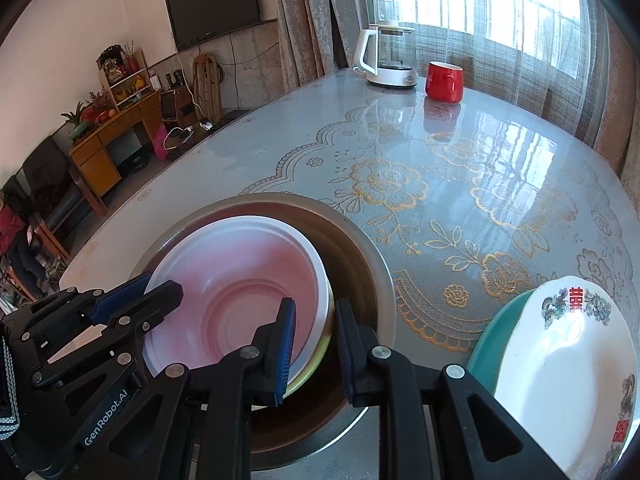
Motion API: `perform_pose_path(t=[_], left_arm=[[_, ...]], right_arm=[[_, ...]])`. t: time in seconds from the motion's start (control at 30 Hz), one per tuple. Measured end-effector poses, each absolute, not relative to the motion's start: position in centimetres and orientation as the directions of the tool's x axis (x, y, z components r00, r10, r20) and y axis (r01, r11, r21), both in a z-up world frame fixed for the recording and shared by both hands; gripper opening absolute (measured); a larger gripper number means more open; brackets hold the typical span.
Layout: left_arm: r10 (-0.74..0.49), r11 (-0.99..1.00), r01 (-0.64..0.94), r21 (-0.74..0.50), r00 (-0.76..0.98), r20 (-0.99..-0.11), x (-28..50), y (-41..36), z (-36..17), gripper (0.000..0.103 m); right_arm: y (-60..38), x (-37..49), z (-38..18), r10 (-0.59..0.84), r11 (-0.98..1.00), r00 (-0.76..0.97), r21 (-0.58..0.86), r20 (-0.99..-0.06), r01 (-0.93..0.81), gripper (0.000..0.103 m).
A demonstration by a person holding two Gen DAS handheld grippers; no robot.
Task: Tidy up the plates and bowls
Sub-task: 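Move the right tool to the steel bowl rim while the left tool approaches the rim, then grasp the steel bowl rim with both tools on opposite sides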
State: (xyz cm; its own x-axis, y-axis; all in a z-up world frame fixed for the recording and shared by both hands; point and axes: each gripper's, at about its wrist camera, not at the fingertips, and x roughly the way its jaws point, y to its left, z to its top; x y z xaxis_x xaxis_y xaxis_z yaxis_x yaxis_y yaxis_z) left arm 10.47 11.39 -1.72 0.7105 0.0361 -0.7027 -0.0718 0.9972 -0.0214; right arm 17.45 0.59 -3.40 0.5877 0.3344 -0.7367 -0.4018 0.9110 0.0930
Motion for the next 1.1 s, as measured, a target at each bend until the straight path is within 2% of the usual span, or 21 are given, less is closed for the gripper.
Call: perform_pose_path(t=[0.17, 0.6, 0.93, 1.1], left_arm=[[0.047, 0.997, -0.072, -0.006, 0.71, -0.703, 10.4, 11.0, -1.9, 0.016], [0.079, 0.996, -0.089, 0.023, 0.703, -0.707, 10.6, 10.2, -2.0, 0.019], [0.065, 0.996, -0.087, 0.006, 0.697, -0.714, 10.9, 10.3, -2.2, 0.019], [0.055, 0.996, -0.09, -0.011, 0.692, -0.72, 11.1, 10.5, -2.0, 0.019]], right_arm=[[0.3, 17.2, -3.3, 0.355, 0.909, 0.585, 0.124, -0.729, -0.397, 0.025], [-0.4, 16.5, -2.9, 0.373, 0.908, 0.595, 0.148, -0.712, -0.392, 0.026], [-0.1, 16.0, -3.1, 0.354, 0.91, 0.601, 0.116, -0.716, -0.398, 0.026], [-0.7, 16.0, -2.9, 0.377, 0.905, 0.591, 0.147, -0.713, -0.4, 0.026]])
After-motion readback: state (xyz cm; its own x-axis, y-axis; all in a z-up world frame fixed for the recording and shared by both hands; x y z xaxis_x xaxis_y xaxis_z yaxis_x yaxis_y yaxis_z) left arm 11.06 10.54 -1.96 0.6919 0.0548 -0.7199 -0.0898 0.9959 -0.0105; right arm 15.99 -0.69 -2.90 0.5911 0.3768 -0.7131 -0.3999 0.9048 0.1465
